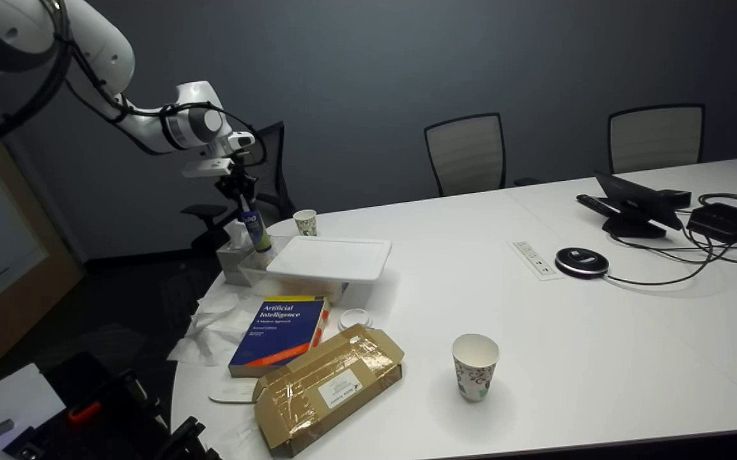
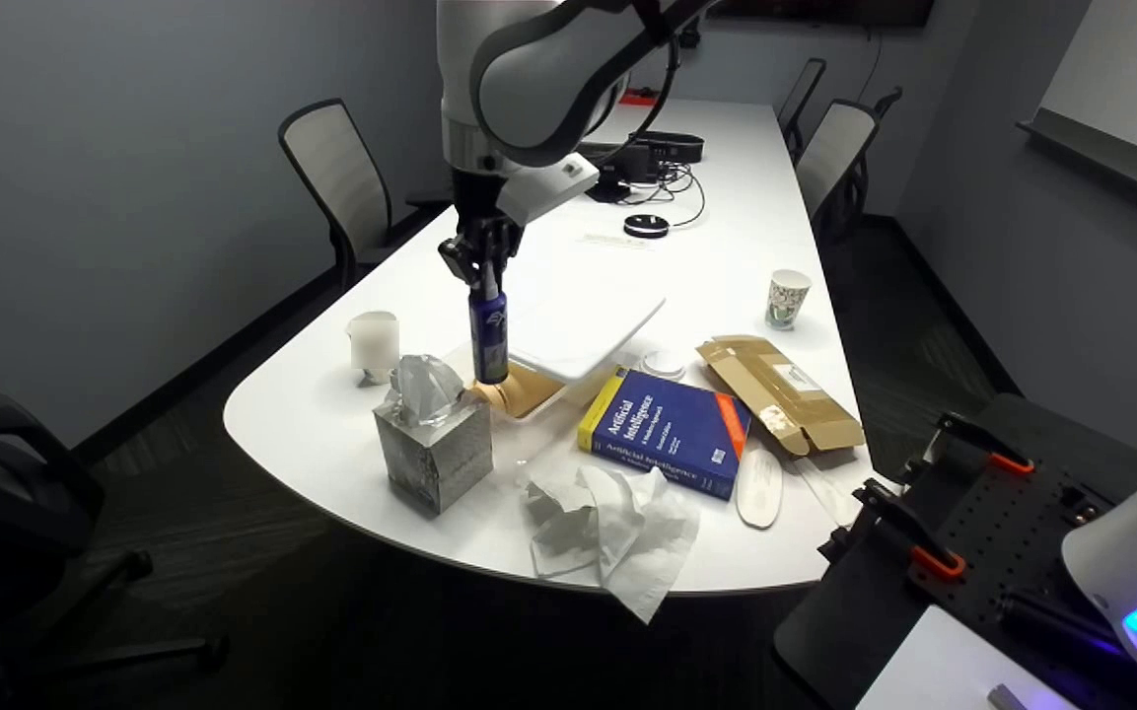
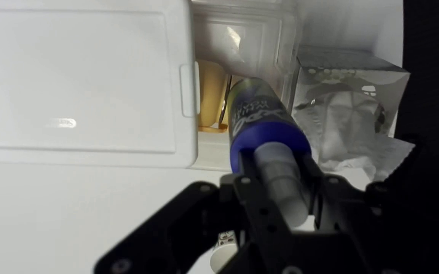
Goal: Take the blue bottle out of the clear container and place it on the table then put the clear lid on the bottle.
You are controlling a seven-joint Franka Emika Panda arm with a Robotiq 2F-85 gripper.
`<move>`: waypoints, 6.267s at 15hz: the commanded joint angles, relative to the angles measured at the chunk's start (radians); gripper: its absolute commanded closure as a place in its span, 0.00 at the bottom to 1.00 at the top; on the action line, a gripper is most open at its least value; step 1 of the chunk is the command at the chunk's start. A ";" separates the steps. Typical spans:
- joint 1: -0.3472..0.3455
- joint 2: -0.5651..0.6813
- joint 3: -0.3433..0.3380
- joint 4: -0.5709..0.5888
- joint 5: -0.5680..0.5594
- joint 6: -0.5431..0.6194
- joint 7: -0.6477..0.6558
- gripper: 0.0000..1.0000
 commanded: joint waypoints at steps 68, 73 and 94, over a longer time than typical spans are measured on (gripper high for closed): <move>-0.001 -0.160 0.078 -0.406 0.258 0.188 0.167 0.00; -0.002 -0.164 0.078 -0.520 0.366 0.302 0.282 0.00; -0.061 0.201 0.087 -0.327 0.386 0.475 0.105 0.00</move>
